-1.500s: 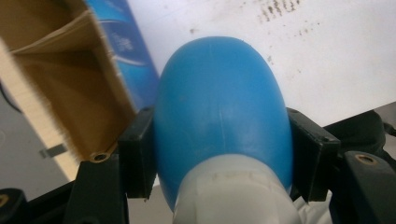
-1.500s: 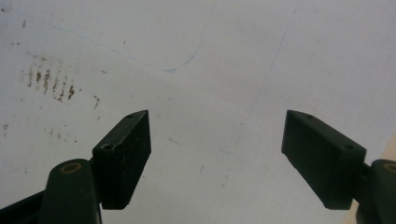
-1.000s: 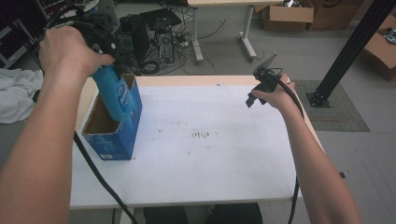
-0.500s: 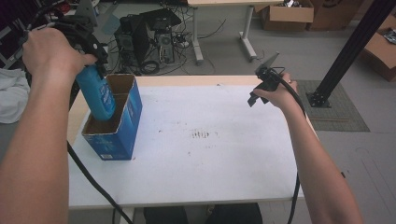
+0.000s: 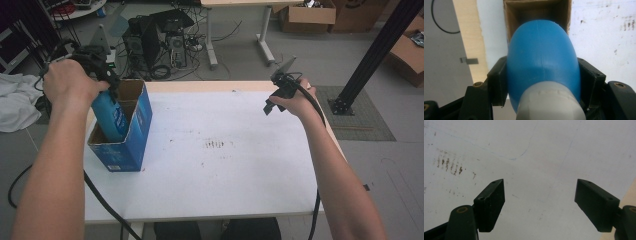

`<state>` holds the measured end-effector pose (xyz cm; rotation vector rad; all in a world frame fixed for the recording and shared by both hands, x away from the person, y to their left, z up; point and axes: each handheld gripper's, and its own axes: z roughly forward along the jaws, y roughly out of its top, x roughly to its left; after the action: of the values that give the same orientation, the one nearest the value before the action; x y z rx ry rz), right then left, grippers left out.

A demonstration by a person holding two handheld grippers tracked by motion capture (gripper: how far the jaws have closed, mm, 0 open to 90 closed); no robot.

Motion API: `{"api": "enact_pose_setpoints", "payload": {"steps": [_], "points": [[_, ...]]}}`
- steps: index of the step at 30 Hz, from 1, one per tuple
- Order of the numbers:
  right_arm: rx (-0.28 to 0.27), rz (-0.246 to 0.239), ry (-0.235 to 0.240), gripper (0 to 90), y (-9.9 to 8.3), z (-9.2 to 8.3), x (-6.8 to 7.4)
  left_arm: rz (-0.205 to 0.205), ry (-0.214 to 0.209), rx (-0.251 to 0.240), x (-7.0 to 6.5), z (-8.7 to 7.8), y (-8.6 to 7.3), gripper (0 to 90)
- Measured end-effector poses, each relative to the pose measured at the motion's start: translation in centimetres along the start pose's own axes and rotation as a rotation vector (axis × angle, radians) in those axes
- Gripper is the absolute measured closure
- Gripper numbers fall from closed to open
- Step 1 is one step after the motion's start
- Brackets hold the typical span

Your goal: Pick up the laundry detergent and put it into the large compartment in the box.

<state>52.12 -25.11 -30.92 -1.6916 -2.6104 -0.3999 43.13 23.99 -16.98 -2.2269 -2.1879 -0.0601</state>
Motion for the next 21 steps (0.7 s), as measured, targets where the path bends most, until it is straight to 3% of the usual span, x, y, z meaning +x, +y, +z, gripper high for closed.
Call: {"api": "enact_pose_setpoints", "payload": {"steps": [12,21], "points": [[0.005,-0.016,-0.012,24.3,0.0,0.1,-0.1,0.007,-0.002,0.060,-0.3,5.3,0.7,37.4],[0.007,-0.018,-0.015,24.3,0.0,0.2,0.1,0.014,0.011,0.086,-0.6,7.7,1.0,37.5]]}}
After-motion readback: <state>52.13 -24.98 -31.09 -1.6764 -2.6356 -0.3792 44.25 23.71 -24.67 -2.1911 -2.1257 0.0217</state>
